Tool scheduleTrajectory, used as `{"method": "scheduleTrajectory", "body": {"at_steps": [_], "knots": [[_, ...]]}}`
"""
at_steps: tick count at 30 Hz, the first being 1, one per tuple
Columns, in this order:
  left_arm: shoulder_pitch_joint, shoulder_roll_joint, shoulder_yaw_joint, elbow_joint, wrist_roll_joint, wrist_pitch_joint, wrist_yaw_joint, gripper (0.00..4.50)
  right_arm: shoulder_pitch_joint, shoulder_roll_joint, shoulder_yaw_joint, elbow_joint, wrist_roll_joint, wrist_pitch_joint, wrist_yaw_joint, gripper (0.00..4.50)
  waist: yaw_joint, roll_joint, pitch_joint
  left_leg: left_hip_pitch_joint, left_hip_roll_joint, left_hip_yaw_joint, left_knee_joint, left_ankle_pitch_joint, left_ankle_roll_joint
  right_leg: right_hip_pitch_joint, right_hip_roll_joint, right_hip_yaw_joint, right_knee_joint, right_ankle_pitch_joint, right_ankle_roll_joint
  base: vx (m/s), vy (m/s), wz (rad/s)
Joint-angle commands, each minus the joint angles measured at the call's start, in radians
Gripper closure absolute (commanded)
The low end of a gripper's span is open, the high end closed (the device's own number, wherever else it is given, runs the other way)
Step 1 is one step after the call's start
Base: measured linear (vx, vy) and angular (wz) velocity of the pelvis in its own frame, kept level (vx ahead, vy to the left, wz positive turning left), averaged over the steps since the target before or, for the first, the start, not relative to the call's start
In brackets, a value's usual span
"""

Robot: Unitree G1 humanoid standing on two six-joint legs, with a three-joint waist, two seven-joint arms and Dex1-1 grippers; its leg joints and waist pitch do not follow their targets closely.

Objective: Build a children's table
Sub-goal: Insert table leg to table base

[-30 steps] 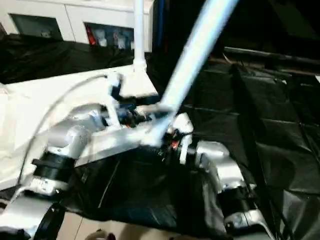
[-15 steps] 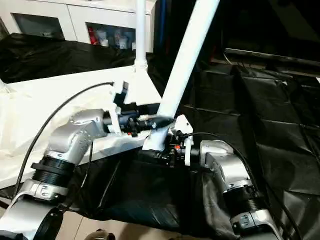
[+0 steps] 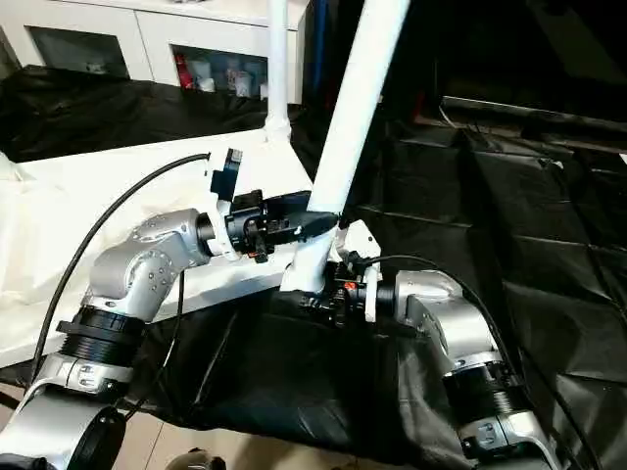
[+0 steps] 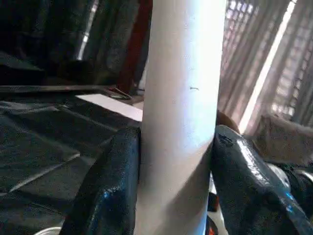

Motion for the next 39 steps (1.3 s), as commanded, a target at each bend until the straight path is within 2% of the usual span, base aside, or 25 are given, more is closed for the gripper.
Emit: {"method": "scheduleTrajectory", "body": {"at_steps": [1,4,5,8,10,11,12,13,15,17,19,24,28,34,36,39], "knots": [[-0.008,0.000,0.044,-0.017,-0.010,0.002,0.061,2.57,-0.002,0.000,-0.032,-0.030,0.009,-0.001,-0.027,1.05,-0.002,-0.013,-0.079,0.012,0.020,-0.007,-0.057,-0.081,0.063,0.058,-0.054,0.035,-0.054,-0.019,-0.262,0.000,0.000,0.00],[-0.014,-0.021,0.087,-0.023,-0.023,0.000,0.133,2.60,-0.010,0.001,-0.052,-0.033,0.019,0.001,-0.048,0.66,-0.002,-0.015,-0.078,0.012,0.019,-0.009,-0.056,-0.093,0.055,0.060,-0.055,0.034,-0.055,-0.047,-0.254,0.000,0.000,0.00],[-0.021,-0.028,0.107,-0.024,-0.021,-0.005,0.186,2.60,-0.013,-0.003,-0.071,-0.058,0.041,0.022,-0.055,0.61,-0.002,-0.020,-0.078,0.012,0.019,-0.008,-0.057,-0.096,0.058,0.060,-0.054,0.035,-0.057,-0.061,-0.246,0.000,0.000,0.00],[-0.028,-0.031,0.126,-0.027,-0.017,-0.012,0.240,2.60,-0.035,0.000,-0.122,-0.069,0.085,0.064,-0.093,0.42,-0.001,-0.018,-0.077,0.012,0.020,-0.010,-0.057,-0.088,0.058,0.058,-0.053,0.034,-0.056,-0.064,-0.238,0.000,0.000,0.00],[-0.029,-0.030,0.128,-0.034,-0.018,-0.009,0.245,2.60,-0.050,-0.003,-0.149,-0.067,0.112,0.089,-0.100,0.39,-0.001,-0.018,-0.077,0.014,0.019,-0.009,-0.057,-0.100,0.055,0.057,-0.053,0.035,-0.059,-0.084,-0.235,0.000,0.000,0.00],[-0.030,-0.033,0.130,-0.043,-0.020,-0.004,0.257,2.60,-0.067,-0.009,-0.170,-0.062,0.134,0.126,-0.107,0.39,-0.001,-0.022,-0.076,0.013,0.019,-0.009,-0.058,-0.100,0.052,0.057,-0.053,0.034,-0.059,-0.091,-0.233,0.000,0.000,0.00],[-0.030,-0.033,0.130,-0.043,-0.020,-0.004,0.257,2.60,-0.067,-0.009,-0.170,-0.062,0.134,0.126,-0.107,0.39,0.000,-0.019,-0.077,0.014,0.019,-0.009,-0.058,-0.096,0.052,0.057,-0.053,0.034,-0.057,-0.087,-0.234,0.000,0.000,0.00],[-0.028,-0.036,0.126,-0.054,-0.020,0.002,0.260,2.60,-0.090,-0.012,-0.186,-0.047,0.141,0.166,-0.131,0.39,-0.001,-0.019,-0.077,0.013,0.019,-0.009,-0.057,-0.081,0.050,0.056,-0.053,0.034,-0.056,-0.073,-0.236,0.000,0.000,0.00],[-0.027,-0.038,0.125,-0.058,-0.020,0.004,0.261,2.60,-0.098,-0.013,-0.192,-0.041,0.142,0.180,-0.141,0.39,0.000,-0.021,-0.078,0.012,0.018,-0.009,-0.056,-0.071,0.048,0.057,-0.053,0.034,-0.053,-0.056,-0.238,0.000,0.000,0.00],[-0.024,-0.043,0.121,-0.068,-0.021,0.008,0.267,2.60,-0.118,-0.015,-0.201,-0.033,0.157,0.231,-0.155,0.39,0.001,-0.020,-0.079,0.013,0.017,-0.008,-0.055,-0.066,0.050,0.057,-0.053,0.034,-0.053,-0.047,-0.239,0.000,0.000,0.00],[-0.023,-0.047,0.109,-0.074,-0.024,0.011,0.276,2.60,-0.128,-0.027,-0.172,-0.044,0.144,0.257,-0.160,0.39,0.001,-0.025,-0.079,0.012,0.016,-0.007,-0.055,-0.065,0.049,0.058,-0.053,0.034,-0.054,-0.049,-0.235,0.000,0.000,0.00],[-0.019,-0.045,0.084,-0.084,-0.012,0.012,0.268,2.60,-0.139,-0.020,-0.147,-0.060,0.156,0.300,-0.145,0.39,0.002,-0.026,-0.079,0.011,0.018,-0.009,-0.055,-0.063,0.045,0.059,-0.055,0.034,-0.053,-0.054,-0.230,0.000,0.000,0.00],[-0.014,-0.041,0.063,-0.091,0.010,0.007,0.266,2.60,-0.160,-0.013,-0.135,-0.052,0.154,0.322,-0.152,0.39,0.002,-0.023,-0.079,0.012,0.018,-0.008,-0.055,-0.065,0.039,0.057,-0.055,0.035,-0.053,-0.058,-0.226,0.000,0.000,0.00],[-0.006,-0.040,0.023,-0.106,0.028,-0.003,0.260,2.60,-0.190,0.003,-0.130,-0.032,0.142,0.331,-0.186,0.39,0.002,-0.023,-0.078,0.013,0.018,-0.008,-0.056,-0.072,0.025,0.057,-0.054,0.035,-0.053,-0.061,-0.223,0.000,0.000,0.00],[-0.006,-0.037,0.017,-0.099,0.034,-0.009,0.259,2.60,-0.192,0.007,-0.129,-0.037,0.141,0.334,-0.193,0.39,0.001,-0.018,-0.080,0.013,0.017,-0.009,-0.056,-0.067,0.023,0.057,-0.053,0.035,-0.052,-0.044,-0.224,0.000,0.000,0.00],[-0.008,-0.036,0.014,-0.092,0.035,-0.011,0.260,2.60,-0.190,0.001,-0.120,-0.040,0.129,0.333,-0.193,0.39,0.001,-0.019,-0.080,0.013,0.016,-0.009,-0.056,-0.071,0.020,0.059,-0.053,0.034,-0.052,-0.037,-0.227,0.000,0.000,0.00]]}}
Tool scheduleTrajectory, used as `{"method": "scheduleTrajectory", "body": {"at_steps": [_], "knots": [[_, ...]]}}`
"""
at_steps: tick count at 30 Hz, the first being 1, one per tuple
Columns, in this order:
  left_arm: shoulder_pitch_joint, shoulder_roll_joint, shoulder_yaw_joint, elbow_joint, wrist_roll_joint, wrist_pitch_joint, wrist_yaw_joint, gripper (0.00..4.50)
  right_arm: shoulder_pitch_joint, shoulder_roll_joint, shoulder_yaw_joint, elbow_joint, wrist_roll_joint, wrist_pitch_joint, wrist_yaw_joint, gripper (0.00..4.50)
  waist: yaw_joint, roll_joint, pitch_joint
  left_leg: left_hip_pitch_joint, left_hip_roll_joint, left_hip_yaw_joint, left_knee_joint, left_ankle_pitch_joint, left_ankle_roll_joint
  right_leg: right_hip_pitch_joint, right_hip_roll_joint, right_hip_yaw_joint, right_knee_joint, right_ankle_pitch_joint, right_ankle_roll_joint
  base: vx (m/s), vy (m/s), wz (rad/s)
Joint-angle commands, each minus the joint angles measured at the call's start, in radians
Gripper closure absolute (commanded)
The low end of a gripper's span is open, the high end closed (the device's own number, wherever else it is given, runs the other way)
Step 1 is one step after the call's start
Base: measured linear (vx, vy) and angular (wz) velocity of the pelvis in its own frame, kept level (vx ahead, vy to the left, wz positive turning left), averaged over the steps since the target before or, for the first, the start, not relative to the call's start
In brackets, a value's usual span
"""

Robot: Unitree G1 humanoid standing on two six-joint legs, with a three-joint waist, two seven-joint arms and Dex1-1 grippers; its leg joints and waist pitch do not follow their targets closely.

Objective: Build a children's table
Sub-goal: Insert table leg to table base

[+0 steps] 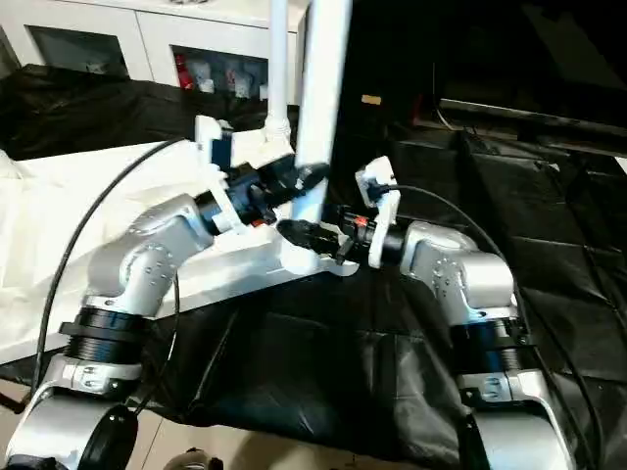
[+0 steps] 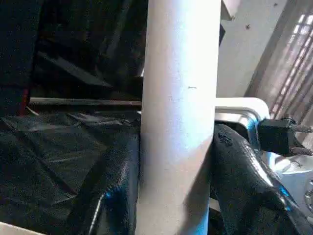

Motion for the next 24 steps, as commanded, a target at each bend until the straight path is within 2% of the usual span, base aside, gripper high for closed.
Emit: {"method": "scheduleTrajectory", "body": {"at_steps": [1,7,8,13,15,18,24], "knots": [[-0.004,-0.001,-0.010,-0.013,0.006,-0.014,-0.008,2.60,-0.012,-0.013,0.015,-0.007,-0.013,0.010,-0.006,0.39,0.001,-0.009,-0.082,0.013,0.017,-0.008,-0.061,-0.072,0.021,0.060,-0.052,0.034,-0.058,-0.036,-0.228,0.000,0.000,0.00],[-0.003,-0.003,-0.023,-0.018,0.001,-0.013,-0.017,2.60,-0.015,-0.014,0.016,0.008,-0.015,0.011,-0.014,0.76,0.001,-0.008,-0.082,0.013,0.017,-0.008,-0.060,-0.072,0.018,0.060,-0.052,0.035,-0.058,-0.038,-0.227,0.000,0.000,0.00],[-0.003,-0.003,-0.025,-0.015,0.002,-0.015,-0.018,2.60,-0.016,-0.014,0.017,0.014,-0.018,0.008,-0.015,1.03,0.000,-0.009,-0.082,0.013,0.016,-0.007,-0.060,-0.070,0.019,0.060,-0.052,0.034,-0.058,-0.033,-0.229,0.000,0.000,0.00],[-0.003,-0.001,-0.032,-0.012,0.003,-0.016,-0.027,2.60,-0.021,-0.016,0.022,0.028,-0.022,0.004,-0.014,1.21,0.001,-0.009,-0.082,0.013,0.017,-0.008,-0.060,-0.072,0.020,0.060,-0.053,0.034,-0.058,-0.040,-0.229,0.000,0.000,0.00],[-0.002,0.001,-0.034,-0.012,0.004,-0.017,-0.030,2.60,-0.022,-0.018,0.027,0.037,-0.027,-0.001,-0.012,1.56,0.001,-0.010,-0.082,0.013,0.016,-0.007,-0.059,-0.067,0.023,0.060,-0.052,0.034,-0.057,-0.031,-0.232,0.000,0.000,0.00],[-0.002,0.002,-0.036,-0.010,0.002,-0.018,-0.031,2.60,-0.021,-0.017,0.031,0.039,-0.028,-0.001,-0.013,1.66,0.001,-0.010,-0.081,0.012,0.017,-0.008,-0.060,-0.075,0.022,0.060,-0.053,0.034,-0.058,-0.043,-0.230,0.000,0.000,0.00],[0.003,-0.004,-0.043,-0.018,0.002,-0.014,-0.031,2.60,-0.010,-0.017,0.033,0.033,-0.029,-0.001,-0.006,2.19,0.001,-0.007,-0.082,0.012,0.016,-0.008,-0.060,-0.079,0.018,0.061,-0.052,0.035,-0.058,-0.040,-0.229,0.000,0.000,0.00]]}}
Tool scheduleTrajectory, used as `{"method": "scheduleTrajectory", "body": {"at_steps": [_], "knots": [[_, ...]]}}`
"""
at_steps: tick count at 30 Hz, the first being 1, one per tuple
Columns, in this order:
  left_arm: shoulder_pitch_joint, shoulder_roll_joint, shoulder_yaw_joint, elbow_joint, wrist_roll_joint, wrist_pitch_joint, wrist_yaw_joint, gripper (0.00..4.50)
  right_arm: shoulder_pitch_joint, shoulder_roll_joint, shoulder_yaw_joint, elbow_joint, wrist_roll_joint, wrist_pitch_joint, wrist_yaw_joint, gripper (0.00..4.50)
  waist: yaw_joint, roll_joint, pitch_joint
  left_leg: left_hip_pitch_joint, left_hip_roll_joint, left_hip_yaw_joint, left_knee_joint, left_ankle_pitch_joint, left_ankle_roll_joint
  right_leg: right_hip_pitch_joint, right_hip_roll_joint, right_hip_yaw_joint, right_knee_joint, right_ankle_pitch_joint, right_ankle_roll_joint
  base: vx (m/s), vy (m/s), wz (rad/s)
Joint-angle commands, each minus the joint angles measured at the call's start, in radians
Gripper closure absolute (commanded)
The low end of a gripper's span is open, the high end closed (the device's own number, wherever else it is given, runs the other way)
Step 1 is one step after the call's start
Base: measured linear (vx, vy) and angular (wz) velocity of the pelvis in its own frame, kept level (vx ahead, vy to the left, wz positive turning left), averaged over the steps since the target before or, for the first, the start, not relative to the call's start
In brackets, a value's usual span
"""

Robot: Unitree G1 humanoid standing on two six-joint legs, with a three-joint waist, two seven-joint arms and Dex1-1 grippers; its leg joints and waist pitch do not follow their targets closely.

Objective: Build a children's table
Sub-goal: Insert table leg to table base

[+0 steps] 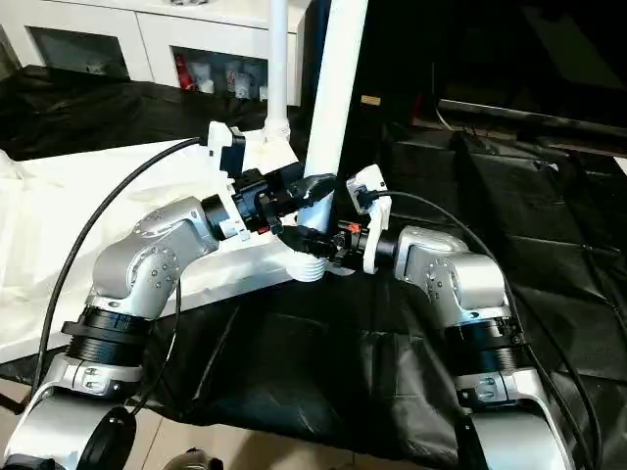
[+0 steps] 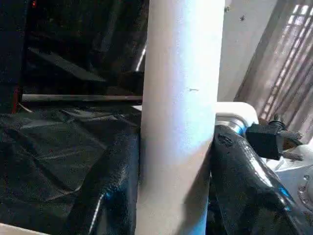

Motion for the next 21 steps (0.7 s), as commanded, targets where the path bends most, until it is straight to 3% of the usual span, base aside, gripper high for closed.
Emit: {"method": "scheduleTrajectory", "body": {"at_steps": [1,2,3,5,6,10,13,20,21], "knots": [[0.002,-0.009,-0.022,-0.019,0.003,-0.008,-0.007,2.60,-0.006,-0.013,-0.003,0.010,-0.019,-0.003,-0.014,2.33,0.001,-0.005,-0.082,0.012,0.016,-0.008,-0.060,-0.078,0.022,0.060,-0.052,0.035,-0.061,-0.040,-0.230,0.000,0.000,0.00],[0.002,-0.007,-0.026,-0.016,0.007,-0.006,-0.008,2.60,-0.004,-0.014,-0.002,0.009,-0.017,-0.003,-0.014,2.40,0.000,-0.004,-0.082,0.012,0.016,-0.008,-0.060,-0.082,0.021,0.061,-0.051,0.034,-0.061,-0.039,-0.229,0.000,0.000,0.00],[0.002,-0.005,-0.032,-0.011,0.013,-0.006,-0.009,2.05,-0.001,-0.016,-0.002,0.005,-0.016,-0.004,-0.014,2.47,0.000,-0.003,-0.082,0.012,0.017,-0.008,-0.060,-0.081,0.020,0.061,-0.051,0.034,-0.061,-0.038,-0.229,0.000,0.000,0.00],[0.003,-0.003,-0.042,-0.007,0.020,-0.011,-0.017,1.91,0.007,-0.019,-0.003,-0.004,-0.014,-0.007,-0.016,2.50,0.000,-0.004,-0.083,0.012,0.016,-0.008,-0.060,-0.081,0.019,0.061,-0.051,0.034,-0.061,-0.035,-0.229,0.000,0.000,0.00],[0.003,-0.003,-0.042,-0.006,0.020,-0.012,-0.017,1.84,0.008,-0.019,-0.004,-0.005,-0.014,-0.007,-0.017,2.55,0.001,0.004,-0.083,0.013,0.016,-0.009,-0.060,-0.080,0.017,0.061,-0.052,0.034,-0.059,-0.031,-0.231,0.000,0.000,0.00],[-0.007,-0.007,-0.035,0.000,0.000,-0.003,-0.035,1.46,0.020,-0.012,-0.014,-0.012,-0.017,-0.027,-0.033,2.58,0.000,0.003,-0.083,0.012,0.016,-0.009,-0.060,-0.090,0.013,0.062,-0.050,0.034,-0.060,-0.019,-0.238,0.000,0.000,0.00],[-0.024,-0.018,-0.014,0.038,0.039,-0.091,0.014,1.22,0.036,0.005,-0.034,-0.016,-0.018,-0.055,-0.070,2.59,0.000,0.003,-0.084,0.013,0.015,-0.009,-0.060,-0.098,0.009,0.062,-0.051,0.034,-0.064,-0.026,-0.235,0.000,0.000,0.00],[-0.071,-0.004,0.084,0.096,0.023,-0.142,0.087,1.13,0.073,0.039,-0.115,0.017,-0.051,-0.158,-0.213,2.59,-0.001,0.003,-0.084,0.013,0.012,-0.010,-0.061,-0.106,-0.003,0.062,-0.050,0.033,-0.064,-0.032,-0.228,0.000,0.000,0.00],[-0.071,0.005,0.081,0.105,0.031,-0.138,0.088,1.13,0.077,0.038,-0.122,0.018,-0.057,-0.172,-0.229,2.59,-0.001,0.011,-0.084,0.013,0.012,-0.011,-0.061,-0.110,-0.004,0.062,-0.050,0.033,-0.063,-0.042,-0.224,0.000,0.000,0.00]]}}
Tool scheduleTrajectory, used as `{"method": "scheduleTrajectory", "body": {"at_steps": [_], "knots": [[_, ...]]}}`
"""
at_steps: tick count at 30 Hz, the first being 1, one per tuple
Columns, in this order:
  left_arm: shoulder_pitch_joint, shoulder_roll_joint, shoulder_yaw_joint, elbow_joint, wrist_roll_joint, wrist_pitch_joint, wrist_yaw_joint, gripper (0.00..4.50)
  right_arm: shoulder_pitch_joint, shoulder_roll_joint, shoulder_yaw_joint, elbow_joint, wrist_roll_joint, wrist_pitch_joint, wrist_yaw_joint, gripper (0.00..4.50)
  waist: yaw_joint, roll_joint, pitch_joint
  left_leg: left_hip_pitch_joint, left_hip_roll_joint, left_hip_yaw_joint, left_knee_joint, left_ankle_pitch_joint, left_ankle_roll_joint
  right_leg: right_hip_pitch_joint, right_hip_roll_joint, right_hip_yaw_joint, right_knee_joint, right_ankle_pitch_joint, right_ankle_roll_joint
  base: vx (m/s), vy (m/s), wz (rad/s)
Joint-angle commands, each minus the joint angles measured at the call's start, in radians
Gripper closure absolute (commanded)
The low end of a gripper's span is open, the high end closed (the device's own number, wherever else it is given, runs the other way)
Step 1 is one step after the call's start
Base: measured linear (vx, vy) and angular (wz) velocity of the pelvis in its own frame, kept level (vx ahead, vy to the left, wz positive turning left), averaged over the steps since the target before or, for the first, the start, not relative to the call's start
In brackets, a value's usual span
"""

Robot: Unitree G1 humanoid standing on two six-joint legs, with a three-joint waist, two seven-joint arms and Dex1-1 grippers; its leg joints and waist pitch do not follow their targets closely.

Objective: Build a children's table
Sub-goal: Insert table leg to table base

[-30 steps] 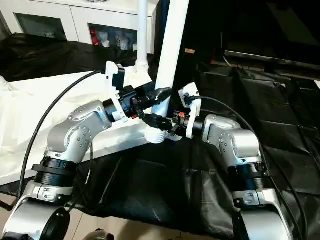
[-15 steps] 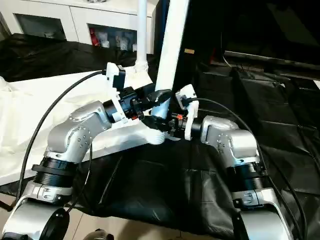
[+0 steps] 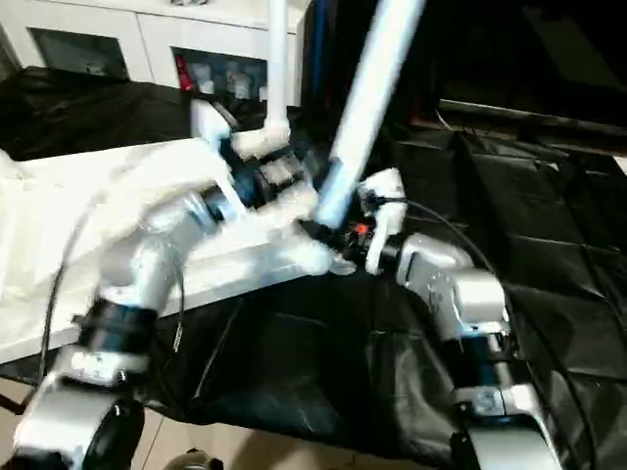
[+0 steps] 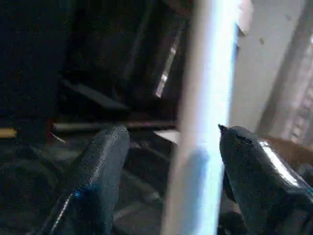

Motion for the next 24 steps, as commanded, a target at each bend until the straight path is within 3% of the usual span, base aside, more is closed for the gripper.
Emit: {"method": "scheduleTrajectory", "body": {"at_steps": [1,2,3,4,5,6,8,10,11,12,14,16,17,18,24], "knots": [[-0.009,0.021,-0.007,0.035,0.029,0.011,0.014,1.13,0.015,-0.003,-0.033,0.004,-0.029,-0.044,-0.048,2.59,0.000,0.005,-0.082,0.014,0.013,-0.009,-0.061,-0.108,-0.002,0.060,-0.049,0.034,-0.066,-0.041,-0.219,0.000,0.000,0.00],[-0.008,0.036,-0.025,0.050,0.055,0.015,0.017,1.13,0.021,-0.006,-0.040,0.006,-0.035,-0.057,-0.060,2.59,0.001,0.011,-0.084,0.014,0.011,-0.010,-0.061,-0.102,-0.004,0.060,-0.046,0.033,-0.062,-0.030,-0.216,0.000,0.000,0.00],[0.003,0.095,-0.130,0.110,0.172,-0.004,0.001,1.13,0.032,-0.017,-0.046,0.010,-0.066,-0.102,-0.099,2.59,-0.001,0.008,-0.084,0.014,0.011,-0.009,-0.060,-0.100,-0.002,0.060,-0.045,0.033,-0.064,-0.023,-0.213,0.000,0.000,0.00],[0.004,0.099,-0.138,0.114,0.180,-0.006,-0.001,1.13,0.033,-0.017,-0.047,0.010,-0.067,-0.105,-0.102,2.59,-0.001,0.010,-0.084,0.016,0.011,-0.011,-0.062,-0.099,-0.001,0.057,-0.044,0.032,-0.065,-0.037,-0.191,0.000,0.000,0.00],[0.021,0.133,-0.218,0.142,0.252,-0.021,-0.042,1.13,0.040,-0.019,-0.057,0.010,-0.078,-0.125,-0.125,2.59,-0.002,0.006,-0.083,0.015,0.010,-0.010,-0.062,-0.100,-0.002,0.059,-0.044,0.034,-0.066,-0.049,-0.181,0.000,0.000,0.00],[0.021,0.133,-0.218,0.142,0.252,-0.021,-0.042,1.13,0.040,-0.019,-0.057,0.010,-0.078,-0.125,-0.125,2.59,-0.001,0.010,-0.084,0.015,0.012,-0.011,-0.063,-0.099,-0.005,0.059,-0.047,0.034,-0.064,-0.056,-0.180,0.000,0.000,0.00],[0.044,0.146,-0.295,0.176,0.306,-0.014,-0.083,1.13,0.045,-0.022,-0.067,0.018,-0.092,-0.142,-0.153,2.59,-0.002,0.017,-0.084,0.015,0.012,-0.010,-0.063,-0.101,-0.010,0.058,-0.048,0.035,-0.064,-0.045,-0.195,0.000,0.000,0.00],[0.048,0.136,-0.322,0.206,0.318,-0.007,-0.095,1.13,0.047,-0.024,-0.065,0.023,-0.102,-0.154,-0.166,2.59,-0.003,0.023,-0.084,0.014,0.012,-0.010,-0.063,-0.107,-0.014,0.058,-0.047,0.034,-0.063,-0.023,-0.210,0.000,0.000,0.00],[0.048,0.135,-0.323,0.208,0.318,-0.006,-0.095,1.13,0.047,-0.024,-0.064,0.023,-0.103,-0.155,-0.167,2.59,-0.003,0.019,-0.084,0.016,0.012,-0.009,-0.063,-0.121,-0.017,0.058,-0.047,0.034,-0.065,-0.022,-0.218,0.000,0.000,0.00],[0.042,0.124,-0.342,0.246,0.340,-0.022,-0.086,1.13,0.050,-0.027,-0.059,0.019,-0.111,-0.162,-0.170,2.59,-0.004,0.026,-0.084,0.015,0.012,-0.010,-0.063,-0.137,-0.020,0.059,-0.047,0.034,-0.066,-0.017,-0.227,0.000,0.000,0.00],[0.028,0.111,-0.355,0.297,0.366,-0.036,-0.062,1.13,0.053,-0.030,-0.055,0.011,-0.115,-0.164,-0.167,2.59,-0.004,0.017,-0.083,0.011,0.008,-0.010,-0.063,-0.142,-0.011,0.065,-0.047,0.035,-0.068,-0.029,-0.221,0.000,0.000,0.00],[0.010,0.100,-0.359,0.351,0.381,-0.045,-0.045,1.30,0.055,-0.029,-0.052,0.008,-0.116,-0.170,-0.171,2.59,-0.005,0.025,-0.083,0.013,0.008,-0.010,-0.062,-0.145,-0.006,0.062,-0.048,0.035,-0.072,-0.050,-0.218,0.000,0.000,0.00],[0.004,0.099,-0.360,0.374,0.390,-0.043,-0.033,1.48,0.056,-0.029,-0.048,0.007,-0.120,-0.174,-0.171,2.59,-0.005,0.033,-0.084,0.012,0.009,-0.013,-0.062,-0.146,-0.010,0.063,-0.049,0.034,-0.069,-0.046,-0.220,0.000,0.000,0.00],[0.002,0.098,-0.361,0.382,0.393,-0.042,-0.029,1.48,0.057,-0.029,-0.047,0.007,-0.122,-0.175,-0.171,2.59,-0.008,0.026,-0.084,0.012,0.009,-0.013,-0.063,-0.148,-0.009,0.064,-0.048,0.033,-0.070,-0.040,-0.222,0.000,0.000,0.00],[-0.029,0.102,-0.361,0.475,0.442,-0.084,0.029,1.99,0.072,-0.027,-0.043,-0.007,-0.127,-0.181,-0.169,2.59,-0.013,0.030,-0.084,0.009,0.007,-0.013,-0.062,-0.156,0.010,0.065,-0.048,0.032,-0.077,-0.090,-0.223,0.000,0.000,0.00]]}}
